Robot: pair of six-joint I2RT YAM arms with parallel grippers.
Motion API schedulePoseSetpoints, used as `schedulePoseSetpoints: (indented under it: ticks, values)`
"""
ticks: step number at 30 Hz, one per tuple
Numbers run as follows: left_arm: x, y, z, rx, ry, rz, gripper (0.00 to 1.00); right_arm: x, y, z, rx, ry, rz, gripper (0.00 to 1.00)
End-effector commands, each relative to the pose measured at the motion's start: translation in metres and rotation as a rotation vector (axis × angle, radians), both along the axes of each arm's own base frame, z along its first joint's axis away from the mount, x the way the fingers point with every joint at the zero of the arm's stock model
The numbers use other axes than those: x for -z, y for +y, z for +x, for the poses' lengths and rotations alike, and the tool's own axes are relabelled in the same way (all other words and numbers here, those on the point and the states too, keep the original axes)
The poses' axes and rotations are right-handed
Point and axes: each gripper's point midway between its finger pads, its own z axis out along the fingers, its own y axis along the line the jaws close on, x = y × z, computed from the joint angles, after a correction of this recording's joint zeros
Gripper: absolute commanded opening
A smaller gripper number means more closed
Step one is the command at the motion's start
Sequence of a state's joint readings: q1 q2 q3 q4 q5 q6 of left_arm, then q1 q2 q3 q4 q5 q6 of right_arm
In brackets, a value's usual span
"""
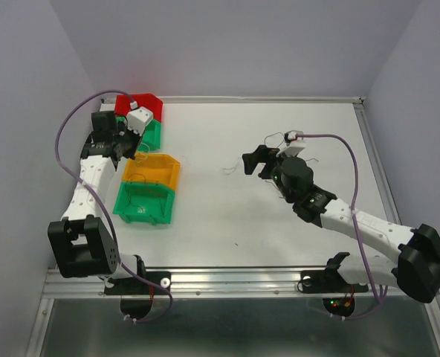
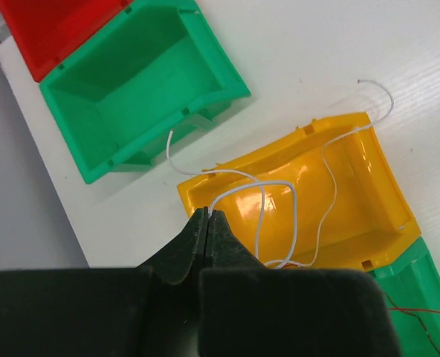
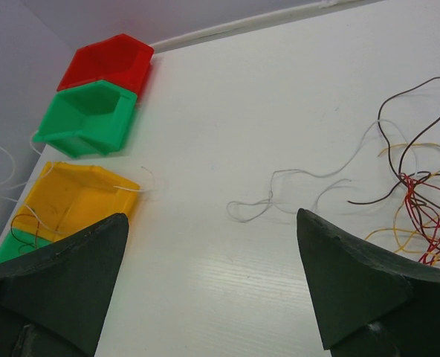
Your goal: Untangle the cables
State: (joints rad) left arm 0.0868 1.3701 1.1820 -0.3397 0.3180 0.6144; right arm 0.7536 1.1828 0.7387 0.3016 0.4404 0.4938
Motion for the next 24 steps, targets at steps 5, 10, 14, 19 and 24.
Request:
schedulePoseSetpoints:
  ticks: [5,10,14,19,24]
  values:
    - [0.041,-0.002,-0.021,0.178,0.083,0.126,0.0,-0.018,0.003,0.004,-0.002,-0.053,0.037,0.99]
    - [0.056,-0.005,-0.038,0.242,0.12,0.157,0.0,-0.017,0.003,0.005,-0.004,-0.05,0.037,0.99]
    - [0.076,-0.004,-0.042,0.258,0.207,0.15,0.0,-0.017,0.003,0.005,-0.004,-0.052,0.037,0.99]
    - [0.089,0.005,-0.021,0.197,0.254,0.145,0.01,-0.016,0.006,0.005,-0.018,-0.049,0.034,0.99]
    - [0.085,0.006,0.0,0.162,0.224,0.131,0.15,-0.011,0.012,0.006,-0.036,-0.038,0.025,0.99]
